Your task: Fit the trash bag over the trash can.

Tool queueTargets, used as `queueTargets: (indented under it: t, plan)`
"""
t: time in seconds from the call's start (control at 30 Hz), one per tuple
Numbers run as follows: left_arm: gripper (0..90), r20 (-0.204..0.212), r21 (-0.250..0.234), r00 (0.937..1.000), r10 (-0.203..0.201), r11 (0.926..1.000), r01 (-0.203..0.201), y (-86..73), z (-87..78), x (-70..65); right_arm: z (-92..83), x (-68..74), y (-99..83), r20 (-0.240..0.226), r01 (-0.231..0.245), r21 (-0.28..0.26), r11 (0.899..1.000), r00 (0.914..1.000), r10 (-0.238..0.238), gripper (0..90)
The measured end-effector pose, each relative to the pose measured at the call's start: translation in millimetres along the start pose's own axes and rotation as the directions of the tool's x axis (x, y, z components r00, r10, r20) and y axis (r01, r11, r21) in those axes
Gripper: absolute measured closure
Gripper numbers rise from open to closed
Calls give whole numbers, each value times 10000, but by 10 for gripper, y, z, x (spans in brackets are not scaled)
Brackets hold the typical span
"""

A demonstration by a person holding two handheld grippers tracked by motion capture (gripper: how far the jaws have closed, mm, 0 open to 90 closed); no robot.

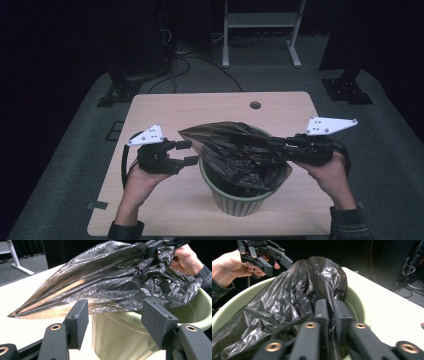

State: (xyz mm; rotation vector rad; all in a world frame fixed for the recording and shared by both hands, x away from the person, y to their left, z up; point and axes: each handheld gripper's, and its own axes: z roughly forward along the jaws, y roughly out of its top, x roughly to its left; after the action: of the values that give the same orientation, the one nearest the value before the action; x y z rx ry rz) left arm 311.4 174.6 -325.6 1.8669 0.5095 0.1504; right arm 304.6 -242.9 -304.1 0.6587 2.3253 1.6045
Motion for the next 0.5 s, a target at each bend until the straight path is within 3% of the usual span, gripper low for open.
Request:
queueTargets:
  t: [0.07, 0.3, 0.5]
  plan:
    - [371, 81, -69, 9999, -63, 10000, 63, -1, 11, 10, -8, 3, -4, 83, 17, -123, 9999, 10000, -16, 896]
    - [303, -51, -135, 9995, -309, 9994, 308, 3, 62, 46, -71, -4, -13, 209, 11, -260, 9997, 9998, -5, 899]
    - [303, 40, -243, 9978, -656, 9975, 657, -19, 72, 120, -153, 8, -21, 186, 93, -558, 9984, 9998, -83, 899]
